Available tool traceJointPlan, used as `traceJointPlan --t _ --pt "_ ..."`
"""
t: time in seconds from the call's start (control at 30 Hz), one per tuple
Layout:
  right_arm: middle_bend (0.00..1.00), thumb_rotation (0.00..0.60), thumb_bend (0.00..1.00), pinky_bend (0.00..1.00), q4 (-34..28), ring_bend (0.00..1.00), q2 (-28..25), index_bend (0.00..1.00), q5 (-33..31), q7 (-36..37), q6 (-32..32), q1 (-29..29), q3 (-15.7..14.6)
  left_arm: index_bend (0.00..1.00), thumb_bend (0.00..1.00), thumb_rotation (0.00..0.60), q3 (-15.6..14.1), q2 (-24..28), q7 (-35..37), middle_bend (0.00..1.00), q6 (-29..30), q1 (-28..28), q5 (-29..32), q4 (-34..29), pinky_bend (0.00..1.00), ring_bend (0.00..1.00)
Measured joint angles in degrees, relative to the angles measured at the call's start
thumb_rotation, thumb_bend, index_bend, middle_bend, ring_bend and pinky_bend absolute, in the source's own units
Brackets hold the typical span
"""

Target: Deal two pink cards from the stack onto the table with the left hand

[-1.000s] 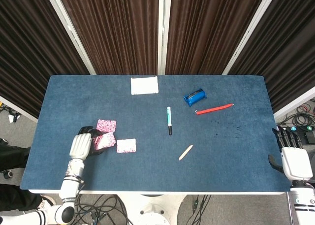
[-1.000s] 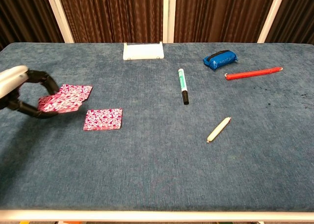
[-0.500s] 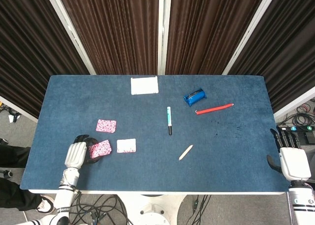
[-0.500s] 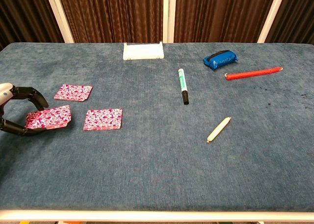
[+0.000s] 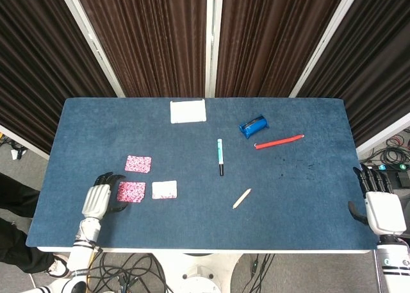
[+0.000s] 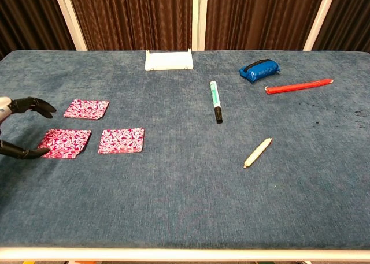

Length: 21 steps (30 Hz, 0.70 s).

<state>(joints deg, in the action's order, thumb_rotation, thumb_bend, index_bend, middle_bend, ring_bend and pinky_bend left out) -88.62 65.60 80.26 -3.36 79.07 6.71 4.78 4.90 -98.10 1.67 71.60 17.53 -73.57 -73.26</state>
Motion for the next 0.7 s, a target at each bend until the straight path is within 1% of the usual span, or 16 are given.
traceJointPlan --t 0.13,0.23,0.33,0.43,0.57,0.7 --pt "0.0 0.6 0.29 0.0 -0.25 0.0 -0.29 0.0 0.16 0.16 0.44 -0.03 0.18 0.23 0.18 0.6 1.14 0.85 0.43 0.23 1.8 -0.19 -0.8 -1.38 0.11 0.09" --pt "0.0 0.6 0.29 0.0 -0.4 0.0 -0.55 0.0 0.47 0.38 1.07 -0.18 0.26 0.23 0.19 0.6 1.88 2.26 0.96 0.22 2.75 -0.11 -1.86 -2.03 0.11 0.06" --pt "0.0 0.6 0.29 0.0 -0.51 0.0 -0.86 0.0 0.94 0.51 1.93 -0.44 0.29 0.23 0.19 0.6 1.89 4.41 2.56 0.2 2.65 0.25 -3.49 -2.14 0.11 0.04" --pt "0.0 0.6 0.29 0.0 -0.61 0.0 -1.0 0.0 1.21 0.84 2.5 -0.73 0.27 0.23 0.19 0.6 1.65 7.2 2.99 0.19 3.05 0.44 -5.53 -1.71 0.11 0.04" --pt "0.0 0.6 0.29 0.0 -0.61 0.0 -0.92 0.0 1.78 1.67 3.25 -1.17 0.06 0.23 0.19 0.6 1.34 9.15 -0.69 0.18 5.47 0.08 -7.22 -0.72 0.11 0.03" --pt "0.0 0.6 0.29 0.0 -0.02 0.0 -0.65 0.0 2.7 2.03 3.77 -1.32 -0.19 0.23 0.18 0.6 0.53 12.31 -7.12 0.18 9.01 -1.49 -8.39 -0.43 0.11 0.03"
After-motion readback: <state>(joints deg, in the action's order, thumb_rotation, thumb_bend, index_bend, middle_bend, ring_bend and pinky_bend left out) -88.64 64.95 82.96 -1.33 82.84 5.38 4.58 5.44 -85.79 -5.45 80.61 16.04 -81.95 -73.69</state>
